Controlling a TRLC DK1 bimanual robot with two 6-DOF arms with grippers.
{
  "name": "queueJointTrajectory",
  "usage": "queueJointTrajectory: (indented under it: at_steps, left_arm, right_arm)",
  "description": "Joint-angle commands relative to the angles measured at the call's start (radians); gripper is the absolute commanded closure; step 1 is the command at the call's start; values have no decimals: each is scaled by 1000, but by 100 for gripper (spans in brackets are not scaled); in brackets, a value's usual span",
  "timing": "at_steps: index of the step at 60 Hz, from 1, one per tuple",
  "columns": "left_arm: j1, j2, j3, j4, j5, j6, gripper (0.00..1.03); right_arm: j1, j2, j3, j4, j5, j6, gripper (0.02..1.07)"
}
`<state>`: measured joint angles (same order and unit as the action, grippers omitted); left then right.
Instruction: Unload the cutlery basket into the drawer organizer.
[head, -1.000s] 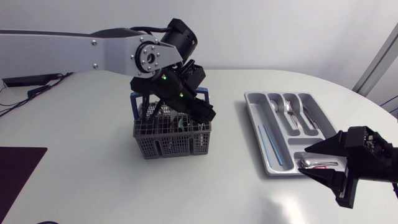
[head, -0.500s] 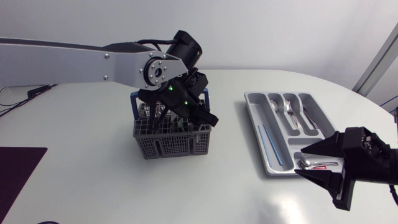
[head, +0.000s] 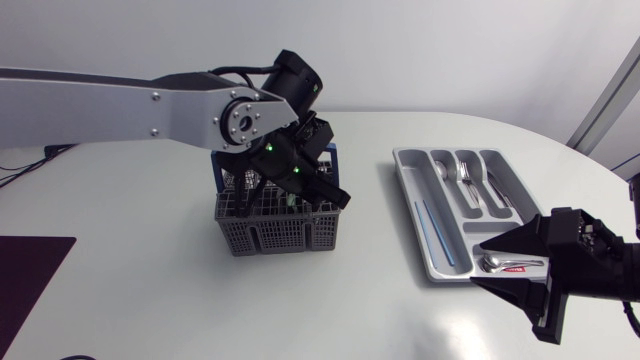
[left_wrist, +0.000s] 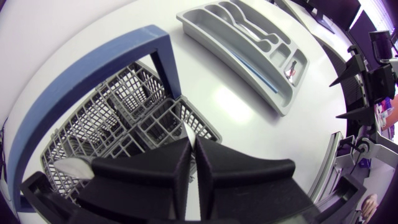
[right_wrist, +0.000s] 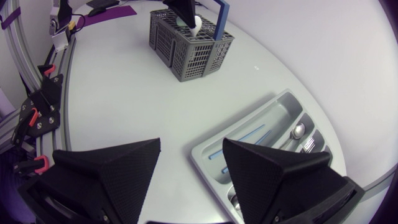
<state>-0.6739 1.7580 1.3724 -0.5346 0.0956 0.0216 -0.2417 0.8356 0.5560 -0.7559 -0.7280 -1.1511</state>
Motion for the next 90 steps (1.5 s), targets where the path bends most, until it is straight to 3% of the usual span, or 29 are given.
queueJointTrajectory:
  at_steps: [1, 27, 37, 45, 50, 59, 82, 90]
  left_arm:
    - [-9, -60, -27, -5, 1, -22, 99]
    - [-24, -246, -16, -13, 47, 8, 99]
    - [-53, -315, -9, -44, 62, 61, 99]
    - [-58, -325, 7, -100, 162, 144, 99]
    - [-53, -321, 14, -139, 266, 215, 99]
    - [-47, -305, 45, -234, 414, 337, 99]
    - [-136, -246, 79, -429, 541, 571, 99]
    - [-150, -212, 85, -464, 567, 620, 99]
  right_arm:
    - [10, -6, -18, 1, 6, 25, 34]
    - [42, -13, 10, 3, 4, 60, 34]
    - [68, -12, 44, 20, -40, 102, 34]
    - [108, -12, 59, 36, -83, 128, 33]
    - [131, -15, 61, 67, -77, 168, 21]
    - [246, -7, 76, 75, -48, 199, 21]
    - [478, 114, 130, 165, -63, 298, 22]
    - [562, 134, 145, 171, -65, 327, 38]
